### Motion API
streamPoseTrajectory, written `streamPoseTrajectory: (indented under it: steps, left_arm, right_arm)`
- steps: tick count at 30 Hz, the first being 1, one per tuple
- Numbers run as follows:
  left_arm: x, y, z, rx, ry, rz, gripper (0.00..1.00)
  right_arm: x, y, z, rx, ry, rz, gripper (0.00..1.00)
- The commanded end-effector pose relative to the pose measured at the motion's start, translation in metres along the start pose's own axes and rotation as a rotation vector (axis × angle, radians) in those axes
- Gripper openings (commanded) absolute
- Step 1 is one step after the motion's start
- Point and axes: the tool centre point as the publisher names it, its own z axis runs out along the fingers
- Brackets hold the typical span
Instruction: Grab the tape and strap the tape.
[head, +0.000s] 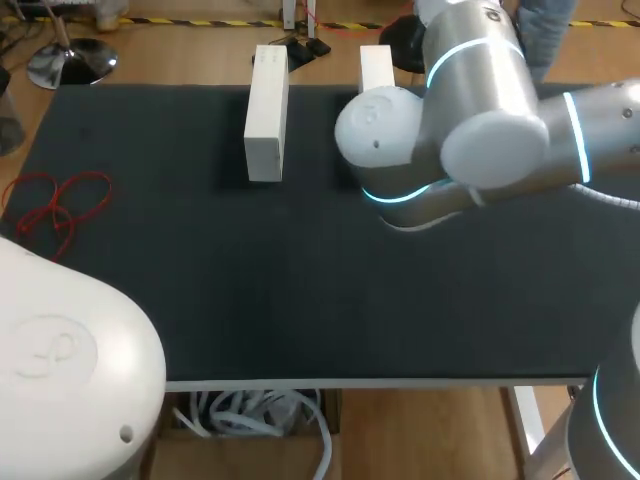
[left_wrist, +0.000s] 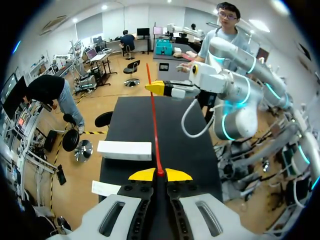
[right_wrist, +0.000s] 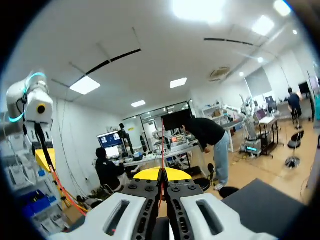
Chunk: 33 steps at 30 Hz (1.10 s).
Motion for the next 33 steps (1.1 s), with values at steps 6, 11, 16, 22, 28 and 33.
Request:
streamPoseTrajectory:
  steps: [6, 11, 16, 22, 28, 33]
  left_arm:
    - [0.0, -0.001, -0.001, -0.005, 0.002, -0.001, 0.0]
    - [0.0, -0.001, -0.001, -0.005, 0.002, -0.001, 0.0]
    - [0.0, -0.001, -0.001, -0.005, 0.002, -0.001, 0.0]
    - [0.0, -0.001, -0.001, -0.005, 0.002, -0.001, 0.0]
    - [0.0, -0.001, -0.001, -0.005, 0.002, -0.001, 0.0]
    - [0.0, -0.001, -0.001, -0.005, 0.002, -0.001, 0.0]
  right_arm:
    - [0.023, 0.006, 0.001, 0.004, 0.013, -0.232, 0.0]
    - [0.033, 0.005, 0.0, 0.003, 0.055, -0.306, 0.0]
    - [0.043, 0.003, -0.004, -0.001, 0.115, -0.431, 0.0]
    - [0.056, 0.009, -0.006, -0.048, 0.186, -0.604, 0.0]
    - [0.068, 0.016, -0.007, -0.085, 0.215, -0.745, 0.0]
    - [0.078, 0.019, -0.011, -0.089, 0.236, -0.818, 0.0]
